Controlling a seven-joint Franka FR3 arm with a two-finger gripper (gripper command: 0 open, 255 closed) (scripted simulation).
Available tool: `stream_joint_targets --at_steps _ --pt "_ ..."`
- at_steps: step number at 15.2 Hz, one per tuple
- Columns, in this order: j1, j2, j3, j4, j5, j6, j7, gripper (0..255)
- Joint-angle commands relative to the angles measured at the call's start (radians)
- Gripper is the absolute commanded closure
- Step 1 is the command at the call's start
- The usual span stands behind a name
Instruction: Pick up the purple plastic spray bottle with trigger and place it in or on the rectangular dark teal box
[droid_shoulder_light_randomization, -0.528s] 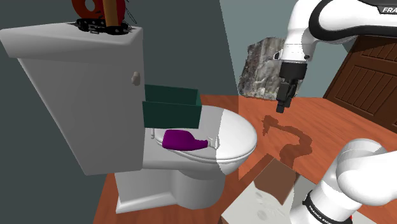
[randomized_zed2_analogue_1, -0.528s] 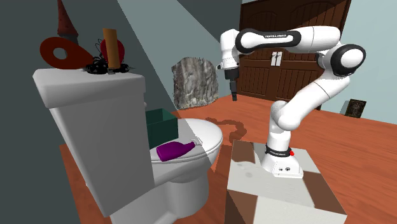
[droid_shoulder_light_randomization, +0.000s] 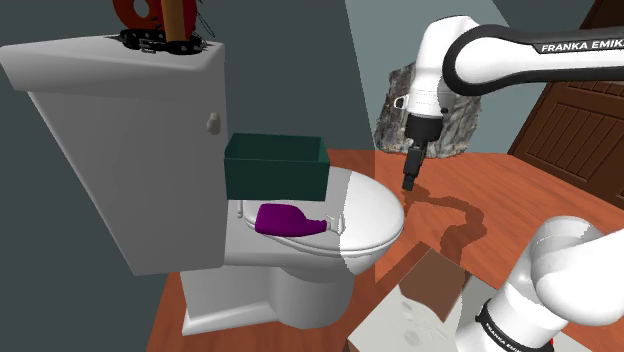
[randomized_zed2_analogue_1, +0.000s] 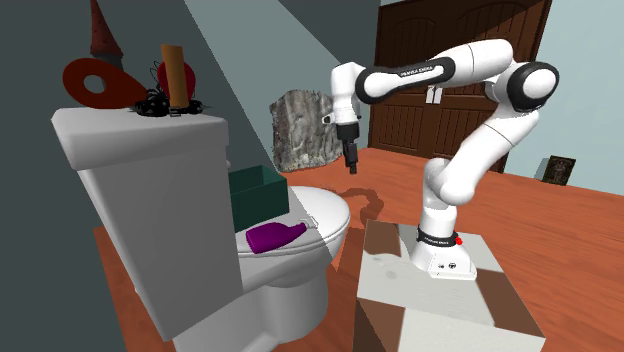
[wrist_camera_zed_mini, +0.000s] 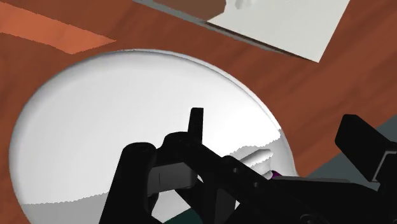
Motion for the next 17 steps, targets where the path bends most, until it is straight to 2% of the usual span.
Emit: stream_joint_targets --at_steps 1,10,17 --pt "0.022 0.052 0.008 -0.005 -0.006 0.079 -0.044 0" --pt "0.116 0.308 0.068 0.015 -0.033 0.402 -0.199 0" --pt "0.172 0.517 0.126 0.077 -0.087 0.618 -0.288 0"
